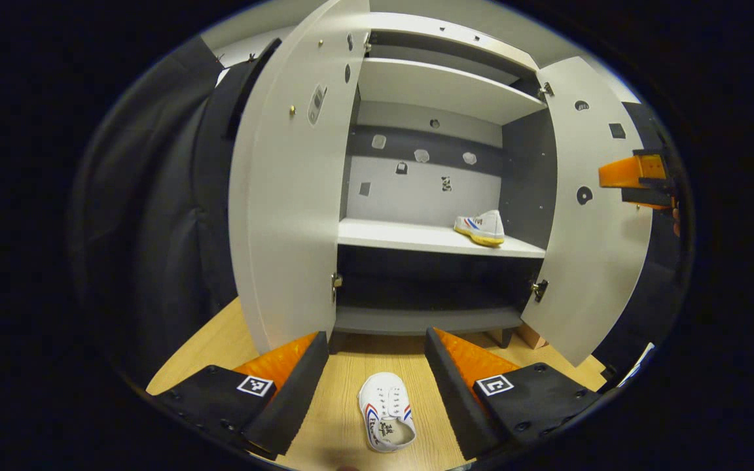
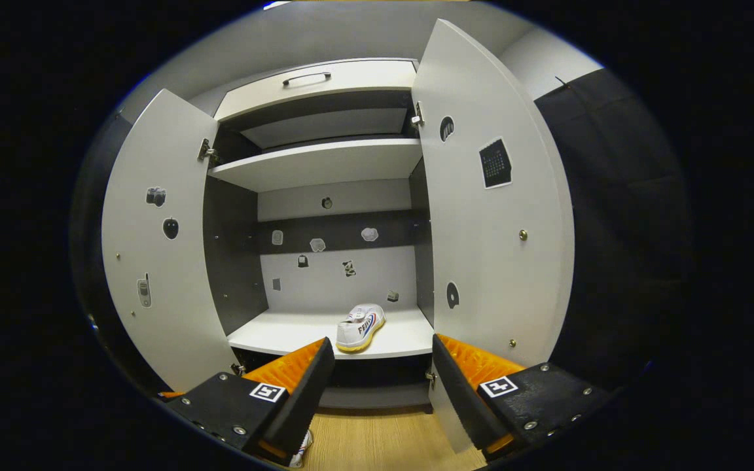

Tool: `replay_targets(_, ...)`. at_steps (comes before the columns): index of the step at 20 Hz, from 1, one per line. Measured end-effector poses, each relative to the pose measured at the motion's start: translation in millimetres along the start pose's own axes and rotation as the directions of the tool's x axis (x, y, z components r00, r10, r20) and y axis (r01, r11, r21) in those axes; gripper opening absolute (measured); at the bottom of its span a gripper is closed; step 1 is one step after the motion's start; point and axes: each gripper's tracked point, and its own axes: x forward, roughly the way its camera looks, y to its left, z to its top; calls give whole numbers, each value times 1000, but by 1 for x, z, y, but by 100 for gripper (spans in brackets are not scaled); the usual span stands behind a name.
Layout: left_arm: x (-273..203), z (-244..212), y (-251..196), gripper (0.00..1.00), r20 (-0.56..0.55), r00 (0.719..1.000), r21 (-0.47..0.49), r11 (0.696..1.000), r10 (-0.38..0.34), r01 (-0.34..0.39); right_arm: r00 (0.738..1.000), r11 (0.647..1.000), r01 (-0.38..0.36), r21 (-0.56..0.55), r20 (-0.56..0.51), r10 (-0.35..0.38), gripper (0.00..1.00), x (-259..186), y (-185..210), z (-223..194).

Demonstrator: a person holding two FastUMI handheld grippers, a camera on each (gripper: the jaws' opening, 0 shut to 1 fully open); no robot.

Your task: Grab one shoe with the right hand and put it into the shoe cabinet, grab the other shoe with the left hand and put it into the shoe cabinet; then close the right door with the right hand and the left door with the left hand.

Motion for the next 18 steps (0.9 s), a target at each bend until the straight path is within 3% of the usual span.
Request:
replay_targets(1,9,-16,2,94,-33,999,16,1000,6,-6,1000,1000,-3,3,-4,3,92,-4,1,-2)
replay_targets(5,33,-82,2,97,-161,987,-3,1000,3,-3,1000,999,12,-40,6,-11,92,-10,-5,-7)
replay_targets(10,53,-158,14,97,-321,947,3,999,32,-33,999,998,20,-57,-24,-22,92,-14,-14,-20)
replay_targets(18,62,-216,22,97,-454,890,26,999,29,-19,998,999,29,-34,-51,-31,92,-21,-21,-33)
